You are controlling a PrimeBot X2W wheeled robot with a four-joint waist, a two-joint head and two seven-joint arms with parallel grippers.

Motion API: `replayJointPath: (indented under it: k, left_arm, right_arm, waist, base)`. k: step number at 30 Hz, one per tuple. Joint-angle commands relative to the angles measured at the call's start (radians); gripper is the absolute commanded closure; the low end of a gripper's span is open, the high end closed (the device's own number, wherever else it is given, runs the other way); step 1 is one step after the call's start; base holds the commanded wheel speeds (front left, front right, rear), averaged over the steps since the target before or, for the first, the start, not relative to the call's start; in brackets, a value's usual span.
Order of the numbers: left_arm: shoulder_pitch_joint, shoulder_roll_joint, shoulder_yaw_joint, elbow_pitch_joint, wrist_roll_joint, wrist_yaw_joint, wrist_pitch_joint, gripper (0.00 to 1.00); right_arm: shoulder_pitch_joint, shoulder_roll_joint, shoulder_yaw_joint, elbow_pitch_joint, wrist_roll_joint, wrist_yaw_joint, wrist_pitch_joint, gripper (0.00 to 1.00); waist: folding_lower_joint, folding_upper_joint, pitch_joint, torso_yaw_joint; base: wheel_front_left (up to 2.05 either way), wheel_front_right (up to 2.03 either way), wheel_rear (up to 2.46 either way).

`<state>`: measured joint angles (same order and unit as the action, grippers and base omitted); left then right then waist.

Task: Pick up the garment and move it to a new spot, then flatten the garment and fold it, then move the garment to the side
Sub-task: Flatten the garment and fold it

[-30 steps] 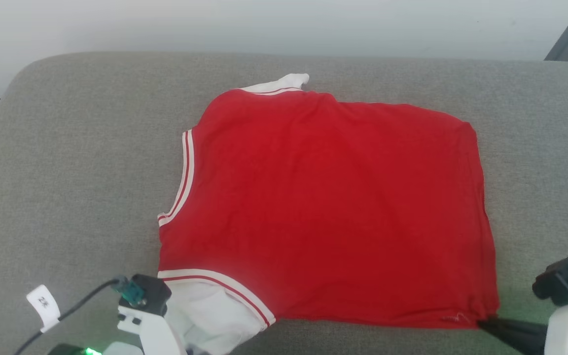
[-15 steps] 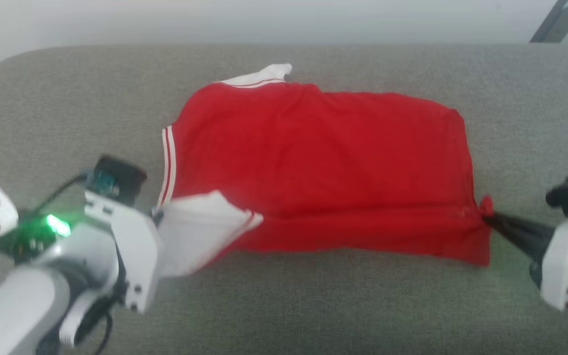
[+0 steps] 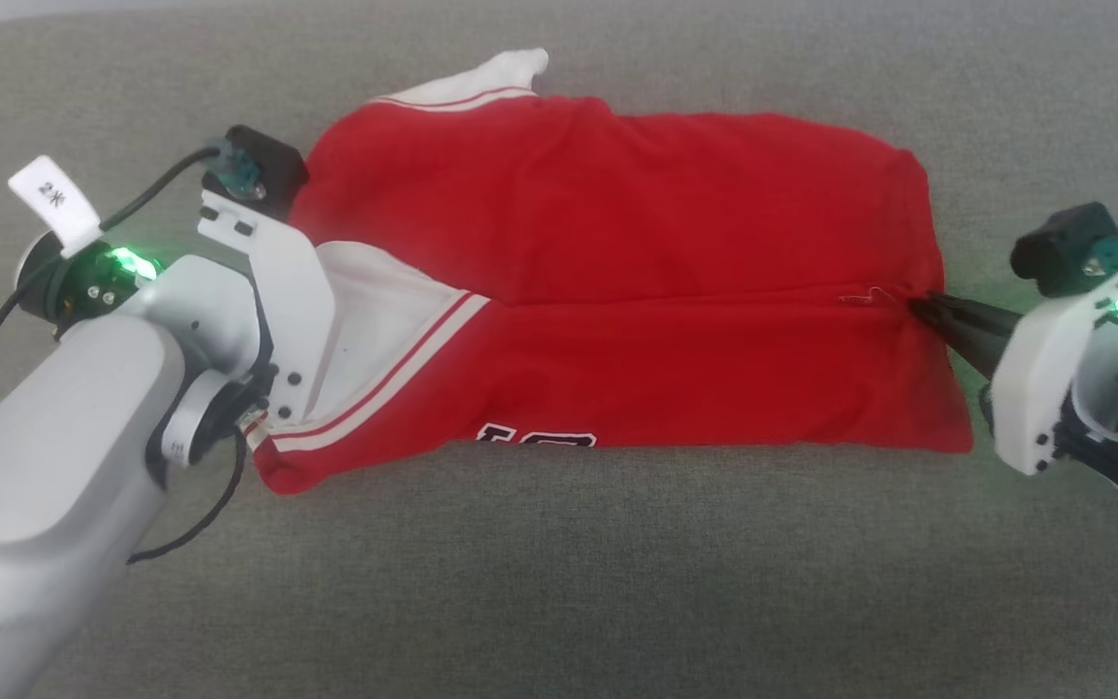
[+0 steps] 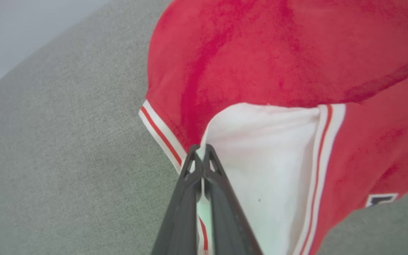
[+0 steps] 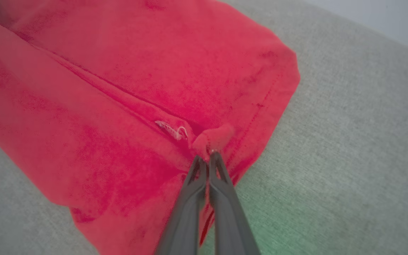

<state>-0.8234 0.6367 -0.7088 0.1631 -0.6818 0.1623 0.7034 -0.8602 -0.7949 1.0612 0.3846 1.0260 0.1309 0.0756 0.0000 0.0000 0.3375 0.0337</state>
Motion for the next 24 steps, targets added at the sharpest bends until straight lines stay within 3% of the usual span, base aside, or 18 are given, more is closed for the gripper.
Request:
replayJointPath:
  k: [1, 9, 10, 11, 12, 13, 14, 19, 24]
  left_arm:
    - [-0.022, -0.016, -0.002, 0.044, -0.002, -0.009, -0.003, 1.00]
    - [-0.070, -0.094, -0.026, 0.250, -0.019, -0.060, -0.016, 1.00]
    - [-0.074, -0.101, -0.028, 0.274, -0.022, -0.065, -0.021, 0.91]
    - [-0.080, -0.108, -0.029, 0.294, -0.026, -0.073, -0.028, 0.73]
    - [-0.086, -0.117, -0.024, 0.312, -0.032, -0.079, -0.041, 0.45]
    - [-0.091, -0.124, -0.020, 0.325, -0.034, -0.084, -0.051, 0.02]
    - [-0.091, -0.129, -0.016, 0.337, -0.039, -0.088, -0.057, 0.00]
    - [-0.099, -0.127, -0.009, 0.341, -0.048, -0.105, -0.075, 0.00]
    - [-0.052, -0.100, -0.002, 0.261, -0.071, -0.074, -0.040, 0.00]
  right_arm:
    - [-0.018, 0.019, 0.011, 0.018, 0.002, 0.000, 0.012, 1.00]
    - [-0.067, 0.074, 0.074, 0.092, 0.024, 0.000, 0.042, 1.00]
    - [-0.073, 0.078, 0.082, 0.099, 0.030, 0.000, 0.042, 1.00]
    - [-0.079, 0.082, 0.087, 0.105, 0.035, 0.000, 0.040, 0.90]
    - [-0.087, 0.085, 0.088, 0.115, 0.039, 0.000, 0.031, 0.71]
    - [-0.091, 0.088, 0.089, 0.120, 0.041, 0.000, 0.024, 0.36]
    - [-0.094, 0.088, 0.093, 0.121, 0.043, 0.000, 0.013, 0.00]
    - [-0.090, 0.070, 0.088, 0.128, 0.062, 0.000, -0.048, 0.00]
    - [-0.046, 0.034, 0.025, 0.130, 0.074, 0.000, -0.180, 0.00]
  waist:
    - [0.0000, 0.0000, 0.015, -0.005]
    - [0.0000, 0.0000, 0.032, -0.006]
    - [0.0000, 0.0000, 0.031, -0.005]
    - [0.0000, 0.0000, 0.030, -0.005]
    - [0.0000, 0.0000, 0.027, -0.006]
    - [0.0000, 0.0000, 0.024, -0.005]
    - [0.0000, 0.0000, 0.018, -0.005]
    - [0.0000, 0.0000, -0.019, 0.003]
    - [0.0000, 0.0000, -0.063, 0.019]
  base:
    - [0.00, 0.00, 0.00]
    - [0.00, 0.00, 0.00]
    - [0.00, 0.00, 0.00]
    - [0.00, 0.00, 0.00]
    - [0.00, 0.00, 0.00]
    - [0.00, 0.00, 0.00]
    - [0.00, 0.00, 0.00]
    - [0.00, 0.00, 0.00]
    - [0.00, 0.00, 0.00]
